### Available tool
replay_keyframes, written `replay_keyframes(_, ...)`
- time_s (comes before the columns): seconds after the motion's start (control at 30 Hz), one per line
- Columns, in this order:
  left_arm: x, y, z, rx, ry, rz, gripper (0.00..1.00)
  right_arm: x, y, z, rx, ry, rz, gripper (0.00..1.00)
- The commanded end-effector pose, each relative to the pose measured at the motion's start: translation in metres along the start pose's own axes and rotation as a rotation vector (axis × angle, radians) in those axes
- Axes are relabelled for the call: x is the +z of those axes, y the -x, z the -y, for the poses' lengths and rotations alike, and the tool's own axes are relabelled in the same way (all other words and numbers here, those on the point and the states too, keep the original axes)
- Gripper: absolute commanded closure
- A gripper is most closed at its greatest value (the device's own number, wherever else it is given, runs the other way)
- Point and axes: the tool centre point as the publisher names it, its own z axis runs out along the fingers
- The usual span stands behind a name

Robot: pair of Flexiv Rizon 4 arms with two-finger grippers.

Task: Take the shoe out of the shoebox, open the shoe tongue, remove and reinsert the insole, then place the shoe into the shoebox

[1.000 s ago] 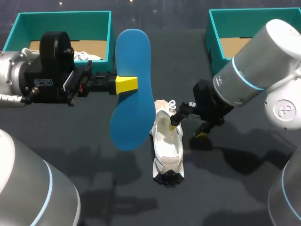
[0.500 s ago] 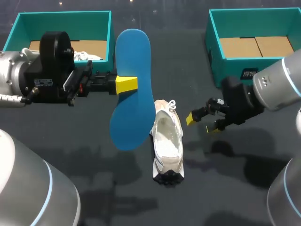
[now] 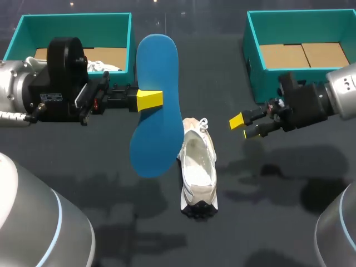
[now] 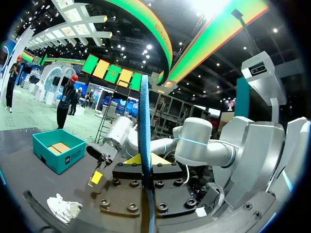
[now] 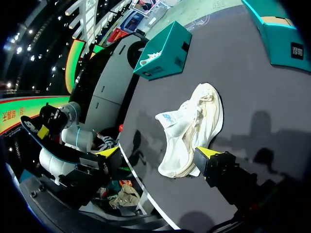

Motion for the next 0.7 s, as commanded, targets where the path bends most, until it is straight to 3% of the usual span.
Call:
replay_keyframes(0.03, 0.001, 0.000, -0.001, 0.000, -0.002, 0.001, 1.00, -0.001, 0.001, 0.001, 0.006, 0.046, -0.048, 0.00)
replay_keyframes(0.13, 0.001, 0.000, -0.001, 0.000, -0.002, 0.001, 1.00, -0.010, -0.007, -0.007, 0.056, 0.093, -0.079, 0.00)
replay_keyframes(0.2, 0.001, 0.000, -0.001, 0.000, -0.002, 0.001, 1.00, -0.017, -0.012, -0.012, 0.163, 0.122, -0.171, 0.00)
replay_keyframes(0.27, 0.001, 0.000, -0.001, 0.000, -0.002, 0.001, 1.00, -0.019, -0.018, -0.016, 0.177, 0.119, -0.218, 0.00)
replay_keyframes(0.33, 0.001, 0.000, -0.001, 0.000, -0.002, 0.001, 1.00, -0.018, -0.028, -0.017, 0.167, 0.090, -0.182, 0.00)
replay_keyframes(0.7, 0.001, 0.000, -0.001, 0.000, -0.002, 0.001, 1.00, -0.019, -0.030, -0.021, 0.195, 0.098, -0.200, 0.00)
